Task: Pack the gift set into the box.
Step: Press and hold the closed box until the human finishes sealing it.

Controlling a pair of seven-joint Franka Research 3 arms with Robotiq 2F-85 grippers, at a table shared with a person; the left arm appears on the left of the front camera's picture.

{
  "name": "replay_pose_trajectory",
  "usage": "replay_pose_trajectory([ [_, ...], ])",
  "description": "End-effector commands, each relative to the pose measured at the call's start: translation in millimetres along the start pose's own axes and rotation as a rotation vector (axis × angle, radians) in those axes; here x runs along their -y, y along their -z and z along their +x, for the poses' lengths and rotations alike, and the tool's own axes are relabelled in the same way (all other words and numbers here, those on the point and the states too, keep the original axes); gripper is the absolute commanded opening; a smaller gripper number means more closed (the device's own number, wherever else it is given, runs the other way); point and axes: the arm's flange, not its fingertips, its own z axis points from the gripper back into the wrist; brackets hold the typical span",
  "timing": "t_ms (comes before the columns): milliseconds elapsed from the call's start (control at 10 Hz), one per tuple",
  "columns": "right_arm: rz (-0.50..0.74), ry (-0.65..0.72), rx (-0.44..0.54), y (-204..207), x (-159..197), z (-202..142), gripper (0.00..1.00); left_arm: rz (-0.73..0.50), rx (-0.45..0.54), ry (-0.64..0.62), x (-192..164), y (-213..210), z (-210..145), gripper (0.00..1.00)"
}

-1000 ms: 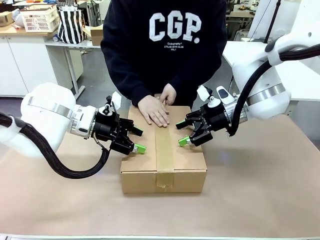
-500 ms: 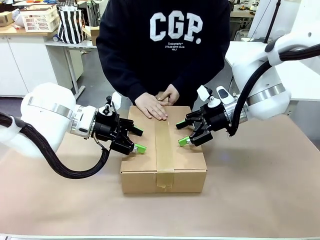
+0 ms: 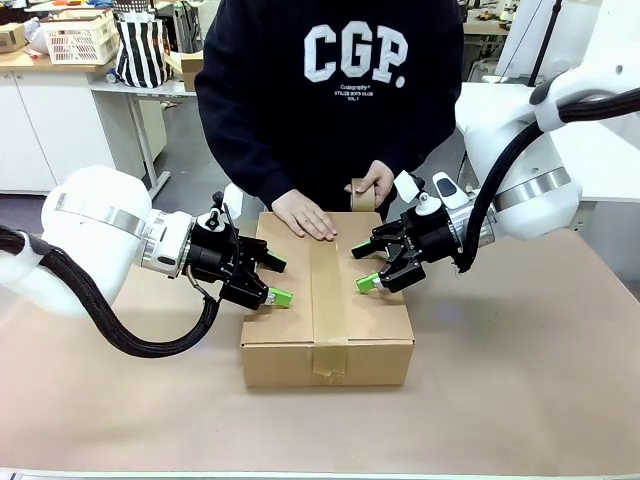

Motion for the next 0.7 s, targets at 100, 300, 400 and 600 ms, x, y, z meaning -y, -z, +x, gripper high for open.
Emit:
replay_pose_trajectory([
  [100, 0.003, 0.0, 0.0, 1.6, 1.0, -2.4, 1.0, 0.004, -0.013, 0.003, 2.8, 0.6, -1.9, 1.0],
  [300, 0.003, 0.0, 0.0, 1.6, 1.0, -2.4, 1.0, 0.004, -0.013, 0.003, 2.8, 0.6, -1.9, 1.0],
  [400, 0.003, 0.0, 0.0, 1.6, 1.0, -2.4, 1.0, 0.004, -0.013, 0.003, 2.8, 0.6, -1.9, 1.0],
  [600, 0.003, 0.0, 0.0, 1.6, 1.0, -2.4, 1.0, 0.004, -0.013, 0.003, 2.8, 0.6, -1.9, 1.0],
])
